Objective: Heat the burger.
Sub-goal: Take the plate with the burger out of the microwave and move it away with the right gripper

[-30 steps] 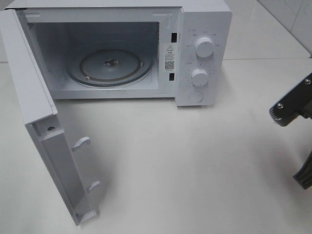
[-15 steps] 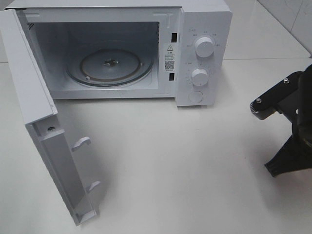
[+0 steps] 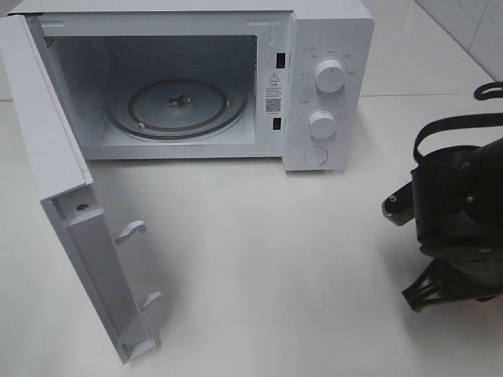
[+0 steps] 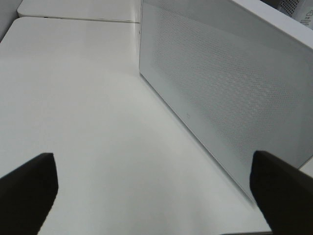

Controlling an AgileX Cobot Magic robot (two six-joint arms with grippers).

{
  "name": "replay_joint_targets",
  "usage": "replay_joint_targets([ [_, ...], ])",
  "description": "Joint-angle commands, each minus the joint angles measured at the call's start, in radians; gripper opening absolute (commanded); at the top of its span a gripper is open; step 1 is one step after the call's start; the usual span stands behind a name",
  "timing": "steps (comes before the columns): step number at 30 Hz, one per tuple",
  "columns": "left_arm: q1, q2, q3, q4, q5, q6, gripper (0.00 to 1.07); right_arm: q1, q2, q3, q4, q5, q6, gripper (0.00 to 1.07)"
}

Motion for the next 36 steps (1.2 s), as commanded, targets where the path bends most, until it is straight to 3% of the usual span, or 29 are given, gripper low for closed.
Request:
replay_joint_targets([
  [1,0.005,-0.003,0.002,-0.001,-0.009,0.0,1.0,-0.001,0.045,-0.005,-0.054,0.028,0.045,0.04],
  [13,0.005,-0.003,0.002,-0.001,-0.009,0.0,1.0,-0.067,0.152,-0.005,-0.081,-0.065,0.117,0.16],
  [23,0.005,-0.003,0.002,-0.001,-0.009,0.0,1.0,-0.079,0.156,-0.015,-0.033,-0.083,0.042,0.48],
  [30,0.005,-0.003,0.002,-0.001,-0.009,0.0,1.0,-0.074,0.155,-0.055,0.077,-0.082,-0.096,0.51],
  [36,0.005,-0.003,0.002,-0.001,-0.009,0.0,1.0,-0.024,0.031,-0.06,0.099,-0.077,-0.135,0.51],
])
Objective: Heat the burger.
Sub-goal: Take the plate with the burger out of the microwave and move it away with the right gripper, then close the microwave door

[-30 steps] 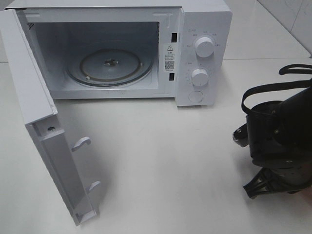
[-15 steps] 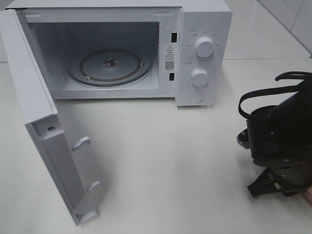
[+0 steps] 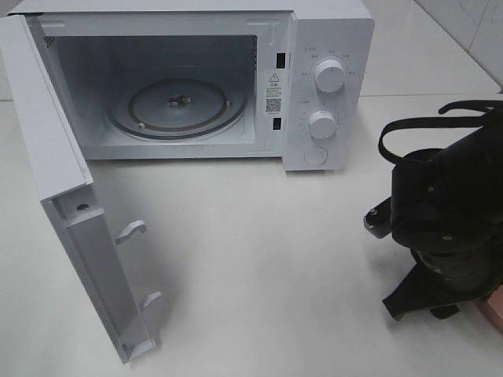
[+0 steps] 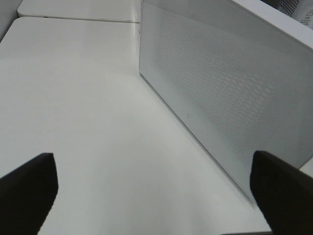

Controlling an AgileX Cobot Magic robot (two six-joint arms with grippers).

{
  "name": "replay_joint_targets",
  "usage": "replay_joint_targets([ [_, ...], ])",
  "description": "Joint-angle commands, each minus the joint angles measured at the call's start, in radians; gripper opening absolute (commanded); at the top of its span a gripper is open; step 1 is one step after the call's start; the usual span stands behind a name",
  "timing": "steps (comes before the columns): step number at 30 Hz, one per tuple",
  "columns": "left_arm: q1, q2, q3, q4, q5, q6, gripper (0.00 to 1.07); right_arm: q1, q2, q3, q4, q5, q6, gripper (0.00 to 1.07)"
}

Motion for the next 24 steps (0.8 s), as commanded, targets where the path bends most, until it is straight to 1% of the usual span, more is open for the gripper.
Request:
replay_joint_targets([
  [1,0.005,-0.003,0.002,-0.001,-0.009,0.0,1.0,0.024,-0.093,-0.002,0.012,0.012,-0.028,0.51],
  [2,0.005,-0.003,0.002,-0.001,-0.009,0.0,1.0,0.024,-0.093,-0.002,0.012,0.012,-0.028,0.51],
  [3,0.005,-0.003,0.002,-0.001,-0.009,0.0,1.0,0.034,-0.149,-0.002,0.04,0.01,-0.069,0.51],
  [4,0.005,-0.003,0.002,-0.001,-0.009,0.0,1.0,0.034,-0.149,-0.002,0.04,0.01,-0.069,0.51],
  [6,0.005,-0.003,0.002,-0.001,-0.009,0.0,1.0,0.034,-0.242,-0.002,0.096,-0.001,-0.158,0.55],
  [7,0.005,-0.003,0.002,-0.001,-0.009,0.0,1.0,0.034,-0.242,-0.002,0.096,-0.001,-0.158,0.55],
  [8,0.005,-0.003,0.002,-0.001,-0.009,0.0,1.0,0.034,-0.309,-0.002,0.13,-0.002,-0.219,0.6],
  [9,0.005,-0.003,0.002,-0.001,-0.009,0.0,1.0,0.034,-0.309,-0.002,0.13,-0.002,-0.219,0.6],
  [10,0.005,-0.003,0.002,-0.001,-0.009,0.0,1.0,0.034,-0.369,-0.002,0.165,-0.004,-0.274,0.67],
  [11,0.005,-0.003,0.002,-0.001,-0.009,0.0,1.0,0.034,-0.402,-0.002,0.183,-0.004,-0.302,0.7],
  [12,0.005,-0.003,0.002,-0.001,-0.009,0.0,1.0,0.034,-0.402,-0.002,0.183,-0.004,-0.302,0.7],
  [13,0.005,-0.003,0.002,-0.001,-0.009,0.0,1.0,0.034,-0.461,-0.002,0.214,-0.004,-0.351,0.75],
  [14,0.005,-0.003,0.002,-0.001,-0.009,0.0,1.0,0.034,-0.493,-0.002,0.232,0.0,-0.375,0.77],
  [15,0.005,-0.003,0.002,-0.001,-0.009,0.0,1.0,0.034,-0.493,-0.002,0.232,0.0,-0.375,0.77],
  [16,0.005,-0.003,0.002,-0.001,-0.009,0.0,1.0,0.034,-0.556,-0.002,0.266,0.007,-0.42,0.78],
  [17,0.005,-0.003,0.002,-0.001,-0.009,0.0,1.0,0.034,-0.556,-0.002,0.266,0.007,-0.42,0.78],
  [19,0.005,-0.003,0.002,-0.001,-0.009,0.0,1.0,0.034,-0.645,-0.002,0.336,0.011,-0.498,0.78],
  [20,0.005,-0.003,0.002,-0.001,-0.009,0.0,1.0,0.034,-0.645,-0.002,0.336,0.011,-0.498,0.78],
  [21,0.005,-0.003,0.002,-0.001,-0.009,0.0,1.0,0.034,-0.699,-0.002,0.38,0.012,-0.545,0.77],
  [23,0.005,-0.003,0.002,-0.001,-0.009,0.0,1.0,0.034,-0.722,-0.002,0.399,0.013,-0.565,0.77],
  [24,0.005,-0.003,0.002,-0.001,-0.009,0.0,1.0,0.034,-0.778,-0.002,0.45,0.015,-0.614,0.77],
])
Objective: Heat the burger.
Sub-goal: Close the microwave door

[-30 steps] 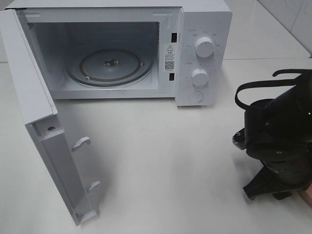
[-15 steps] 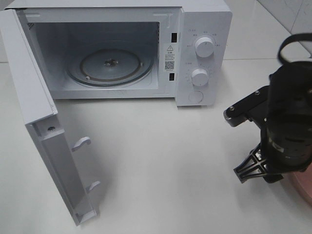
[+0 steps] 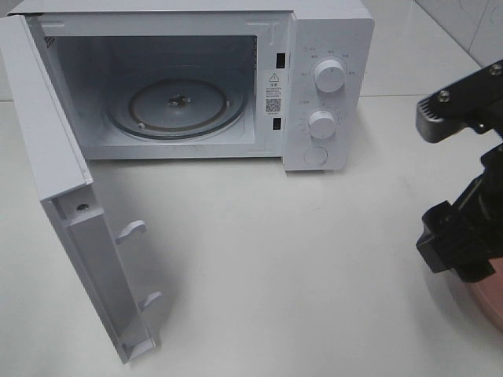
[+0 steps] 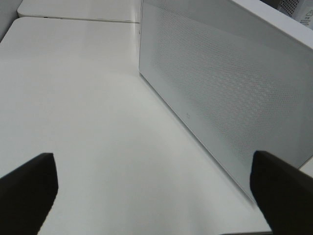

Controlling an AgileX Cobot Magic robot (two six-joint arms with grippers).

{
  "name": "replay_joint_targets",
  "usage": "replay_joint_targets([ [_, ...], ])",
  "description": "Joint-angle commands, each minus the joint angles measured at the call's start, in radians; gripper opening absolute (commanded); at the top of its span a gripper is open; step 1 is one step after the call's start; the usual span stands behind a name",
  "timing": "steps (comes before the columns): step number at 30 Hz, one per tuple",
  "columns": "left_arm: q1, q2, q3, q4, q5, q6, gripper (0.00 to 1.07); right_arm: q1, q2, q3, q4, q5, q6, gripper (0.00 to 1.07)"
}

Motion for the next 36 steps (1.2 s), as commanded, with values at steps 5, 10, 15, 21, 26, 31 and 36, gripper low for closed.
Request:
replay_joint_targets([
  [5,0.005,-0.003,0.002,-0.001,-0.009,0.0,1.0,0.003,-0.188,-0.002,0.152,0.019,-0.154,0.76],
  [10,0.005,-0.003,0.002,-0.001,-0.009,0.0,1.0,0.003,-0.286,-0.002,0.164,0.067,-0.17,0.76],
  [15,0.005,-0.003,0.002,-0.001,-0.009,0.0,1.0,0.003,-0.386,-0.001,0.164,0.136,-0.17,0.76],
  [21,0.005,-0.003,0.002,-0.001,-0.009,0.0,1.0,-0.03,-0.482,0.018,0.166,0.142,-0.17,0.76],
  [26,0.005,-0.003,0.002,-0.001,-0.009,0.0,1.0,-0.147,-0.541,0.086,0.173,0.131,-0.175,0.76],
  [31,0.005,-0.003,0.002,-0.001,-0.009,0.0,1.0,-0.276,-0.609,0.142,0.212,0.102,-0.201,0.76],
  [36,0.005,-0.003,0.002,-0.001,-0.009,0.0,1.0,-0.368,-0.672,0.151,0.26,0.08,-0.261,0.76],
])
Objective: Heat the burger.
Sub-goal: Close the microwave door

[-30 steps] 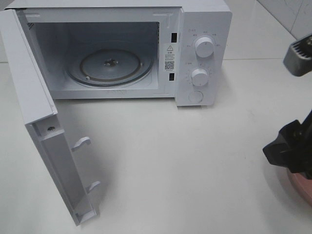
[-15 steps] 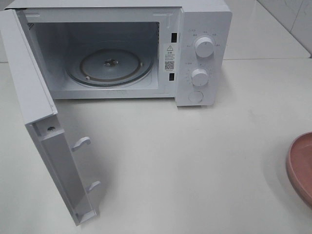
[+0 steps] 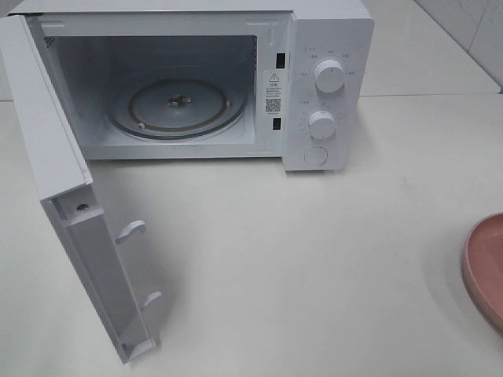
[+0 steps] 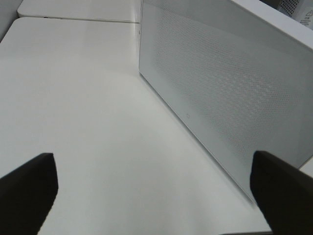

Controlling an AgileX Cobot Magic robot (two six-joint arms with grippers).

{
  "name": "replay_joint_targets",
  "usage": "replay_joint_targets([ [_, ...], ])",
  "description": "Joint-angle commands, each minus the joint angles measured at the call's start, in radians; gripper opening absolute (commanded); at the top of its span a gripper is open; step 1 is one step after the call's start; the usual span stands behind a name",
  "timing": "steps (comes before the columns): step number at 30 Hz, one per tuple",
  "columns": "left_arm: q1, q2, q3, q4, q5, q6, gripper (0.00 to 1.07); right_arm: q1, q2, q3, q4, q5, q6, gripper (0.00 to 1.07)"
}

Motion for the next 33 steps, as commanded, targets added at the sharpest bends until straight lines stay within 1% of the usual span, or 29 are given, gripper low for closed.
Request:
replay_joint_targets([
  [1,0.005,-0.003,0.002,-0.001,-0.009,0.0,1.0,-0.098,-0.075,0.006,0.047,-0.032,-0.079,0.76],
  [3,0.005,-0.003,0.002,-0.001,-0.009,0.0,1.0,-0.114,-0.091,0.006,0.052,-0.032,-0.089,0.76],
  [4,0.005,-0.003,0.002,-0.001,-0.009,0.0,1.0,-0.148,-0.131,0.006,0.069,-0.025,-0.116,0.76],
  [5,0.005,-0.003,0.002,-0.001,-0.009,0.0,1.0,-0.148,-0.131,0.006,0.069,-0.025,-0.116,0.76],
  [7,0.005,-0.003,0.002,-0.001,-0.009,0.0,1.0,-0.199,-0.191,0.008,0.077,-0.011,-0.14,0.76],
  [8,0.005,-0.003,0.002,-0.001,-0.009,0.0,1.0,-0.199,-0.191,0.008,0.077,-0.011,-0.14,0.76],
  [9,0.005,-0.003,0.002,-0.001,-0.009,0.0,1.0,-0.223,-0.233,0.009,0.077,-0.003,-0.146,0.76],
  [10,0.005,-0.003,0.002,-0.001,-0.009,0.0,1.0,-0.223,-0.233,0.009,0.077,-0.003,-0.146,0.76],
  [12,0.005,-0.003,0.002,-0.001,-0.009,0.0,1.0,-0.246,-0.293,0.017,0.078,0.016,-0.146,0.76],
  [24,0.005,-0.003,0.002,-0.001,-0.009,0.0,1.0,-0.316,-0.48,0.036,0.102,0.043,-0.169,0.76],
  [33,0.005,-0.002,0.002,-0.001,-0.009,0.0,1.0,-0.324,-0.483,0.036,0.104,0.043,-0.172,0.76],
])
